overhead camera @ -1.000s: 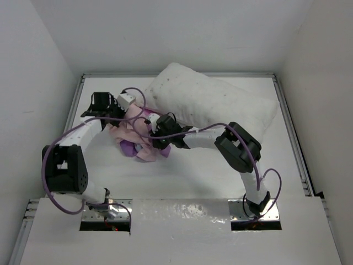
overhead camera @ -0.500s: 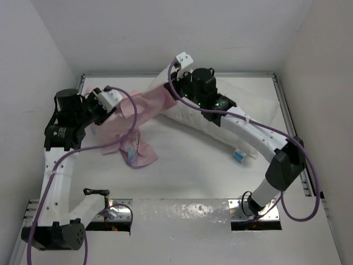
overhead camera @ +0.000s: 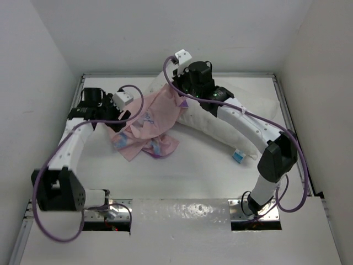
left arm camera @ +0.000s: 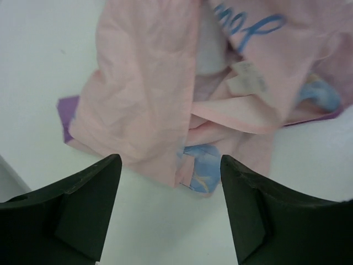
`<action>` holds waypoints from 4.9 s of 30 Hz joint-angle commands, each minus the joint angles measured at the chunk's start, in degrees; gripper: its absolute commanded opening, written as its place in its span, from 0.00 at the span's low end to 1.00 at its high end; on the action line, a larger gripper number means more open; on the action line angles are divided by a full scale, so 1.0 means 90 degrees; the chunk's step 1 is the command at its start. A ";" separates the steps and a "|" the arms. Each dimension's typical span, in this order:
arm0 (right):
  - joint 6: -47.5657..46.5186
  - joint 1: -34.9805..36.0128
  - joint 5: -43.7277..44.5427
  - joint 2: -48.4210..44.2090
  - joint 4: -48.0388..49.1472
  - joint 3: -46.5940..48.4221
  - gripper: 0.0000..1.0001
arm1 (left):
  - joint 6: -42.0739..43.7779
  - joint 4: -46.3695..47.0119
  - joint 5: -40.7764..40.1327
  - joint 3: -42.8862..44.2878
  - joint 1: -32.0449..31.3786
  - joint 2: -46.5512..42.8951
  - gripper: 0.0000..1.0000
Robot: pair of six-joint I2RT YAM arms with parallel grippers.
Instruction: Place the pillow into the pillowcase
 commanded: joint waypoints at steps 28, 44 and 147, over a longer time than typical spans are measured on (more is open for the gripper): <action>0.0329 0.0032 0.0289 -0.0973 0.0314 -0.1768 0.00 | -0.0858 0.2374 -0.1872 0.0168 -0.1055 0.2603 0.48; 0.0514 0.0032 -0.0481 0.0264 0.0080 0.0238 0.00 | -0.1620 0.0833 -0.2270 0.2567 0.0008 0.1569 0.00; 0.2152 0.1360 -0.4008 0.1790 0.2480 0.0770 0.00 | -0.1279 -0.1160 -0.0028 0.3332 0.0332 0.0885 0.00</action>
